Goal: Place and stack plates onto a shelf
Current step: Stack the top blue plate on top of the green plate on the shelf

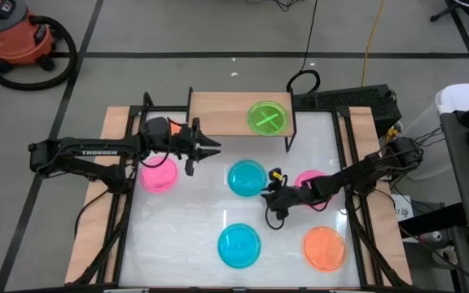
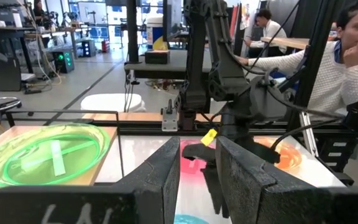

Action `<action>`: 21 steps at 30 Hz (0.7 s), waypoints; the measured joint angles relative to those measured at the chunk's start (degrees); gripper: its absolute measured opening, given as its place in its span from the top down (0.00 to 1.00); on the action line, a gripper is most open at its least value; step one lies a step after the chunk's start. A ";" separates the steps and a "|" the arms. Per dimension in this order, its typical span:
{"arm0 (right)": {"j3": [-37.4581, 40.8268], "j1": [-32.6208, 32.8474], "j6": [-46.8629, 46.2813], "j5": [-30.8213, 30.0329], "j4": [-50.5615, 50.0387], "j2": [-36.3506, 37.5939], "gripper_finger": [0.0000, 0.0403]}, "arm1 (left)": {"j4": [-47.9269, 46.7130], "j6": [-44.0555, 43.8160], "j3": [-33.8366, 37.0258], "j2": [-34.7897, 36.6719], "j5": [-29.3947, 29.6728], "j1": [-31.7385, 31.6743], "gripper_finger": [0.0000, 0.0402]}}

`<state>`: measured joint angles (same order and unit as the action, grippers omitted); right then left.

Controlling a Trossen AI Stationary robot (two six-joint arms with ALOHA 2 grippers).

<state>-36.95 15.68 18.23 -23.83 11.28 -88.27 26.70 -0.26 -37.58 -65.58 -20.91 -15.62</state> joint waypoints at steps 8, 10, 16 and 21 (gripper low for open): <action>-0.02 -1.08 -0.69 -0.07 -3.77 -0.23 0.59 | 0.02 0.35 0.00 0.01 0.50 0.00 0.73; -0.02 -1.29 0.26 -0.07 -3.77 -1.31 0.58 | 0.00 0.33 0.00 0.02 0.50 0.00 0.73; -0.13 -2.17 2.72 -0.46 -1.57 -5.99 0.59 | -0.02 0.27 0.00 0.00 0.52 0.00 0.73; -0.24 -2.86 4.35 -4.51 0.59 -8.69 0.62 | -0.17 0.35 0.00 0.00 0.97 0.00 0.73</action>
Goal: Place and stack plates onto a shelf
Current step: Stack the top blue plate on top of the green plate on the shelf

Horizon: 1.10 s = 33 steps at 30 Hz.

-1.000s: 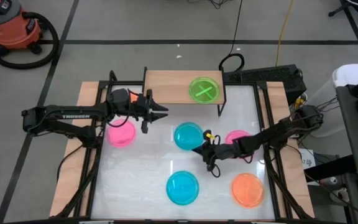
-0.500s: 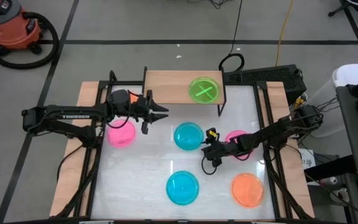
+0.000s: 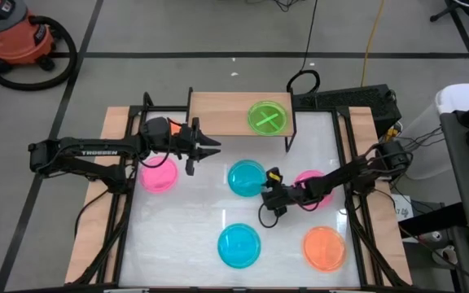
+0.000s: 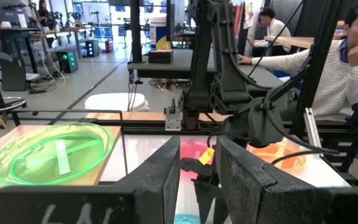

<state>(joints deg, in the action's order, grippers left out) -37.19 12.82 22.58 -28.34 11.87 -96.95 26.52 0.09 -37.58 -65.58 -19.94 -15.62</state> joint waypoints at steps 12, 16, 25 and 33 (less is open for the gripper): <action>0.04 -2.03 1.95 0.27 1.61 -4.10 0.79 | -0.93 -0.12 0.00 0.00 0.56 0.00 0.73; 0.07 -1.92 1.95 0.03 1.73 -3.56 0.92 | -1.01 -0.13 0.00 0.00 0.57 0.00 0.73; 0.44 0.82 1.45 -0.17 4.13 2.49 1.00 | -1.40 -0.13 0.00 0.00 0.58 0.00 0.73; 0.28 6.02 1.06 -0.03 7.21 16.24 1.00 | -1.96 -0.13 0.00 0.00 0.58 0.00 0.73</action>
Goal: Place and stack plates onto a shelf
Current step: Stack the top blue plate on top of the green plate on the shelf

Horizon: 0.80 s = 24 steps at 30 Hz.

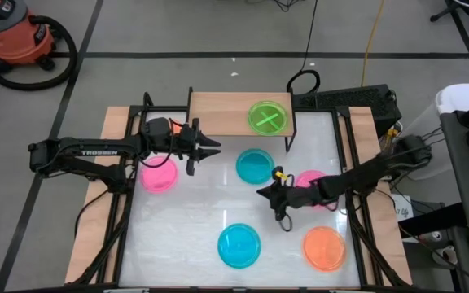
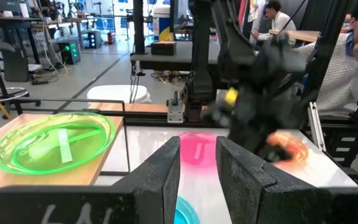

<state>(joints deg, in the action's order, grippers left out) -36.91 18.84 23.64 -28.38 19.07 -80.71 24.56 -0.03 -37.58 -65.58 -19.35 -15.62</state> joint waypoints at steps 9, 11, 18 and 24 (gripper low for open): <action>-0.11 -3.12 -0.38 0.55 -7.37 2.32 0.93 | 0.04 -0.19 0.00 0.00 0.02 0.00 0.73; -0.06 -4.42 -0.97 1.61 -9.18 0.06 0.87 | 0.06 -0.20 0.00 0.02 0.00 0.00 0.73; -0.06 -9.45 -6.04 6.15 -9.08 -7.46 0.64 | 0.08 0.20 0.00 0.00 0.02 0.00 0.73; -0.09 -13.20 -7.74 6.23 -9.50 -11.49 0.58 | 0.08 0.31 0.00 0.00 0.02 0.00 0.73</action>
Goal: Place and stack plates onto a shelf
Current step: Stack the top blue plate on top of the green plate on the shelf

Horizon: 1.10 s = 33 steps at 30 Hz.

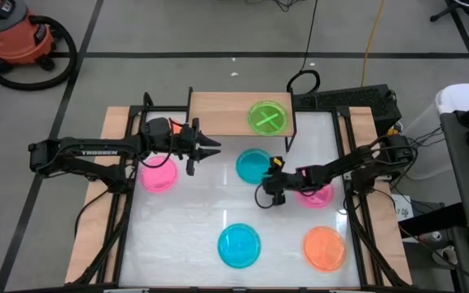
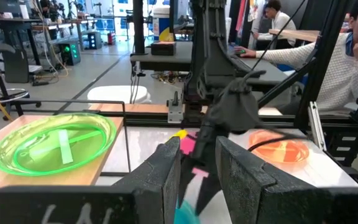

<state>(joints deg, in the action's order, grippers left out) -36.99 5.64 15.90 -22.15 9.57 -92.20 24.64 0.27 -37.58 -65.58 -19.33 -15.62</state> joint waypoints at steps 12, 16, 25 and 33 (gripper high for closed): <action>-0.20 -2.26 -2.12 5.92 -0.87 -2.17 0.85 | -0.35 -0.36 0.00 0.00 0.00 0.00 0.73; -0.15 -2.24 -1.98 6.20 -1.12 -2.21 0.98 | -0.44 -0.37 0.00 0.00 -0.02 0.01 0.73; 0.11 0.48 -3.43 5.91 -1.24 2.23 1.00 | -0.56 -0.37 0.00 0.00 0.00 0.02 0.73; 0.05 5.54 -4.74 5.97 -0.27 13.80 1.00 | -0.59 -0.42 0.00 0.00 -0.02 0.02 0.73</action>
<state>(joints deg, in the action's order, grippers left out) -36.94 11.18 11.16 -16.18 9.30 -78.40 24.05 -0.15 -37.58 -65.58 -19.35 -15.59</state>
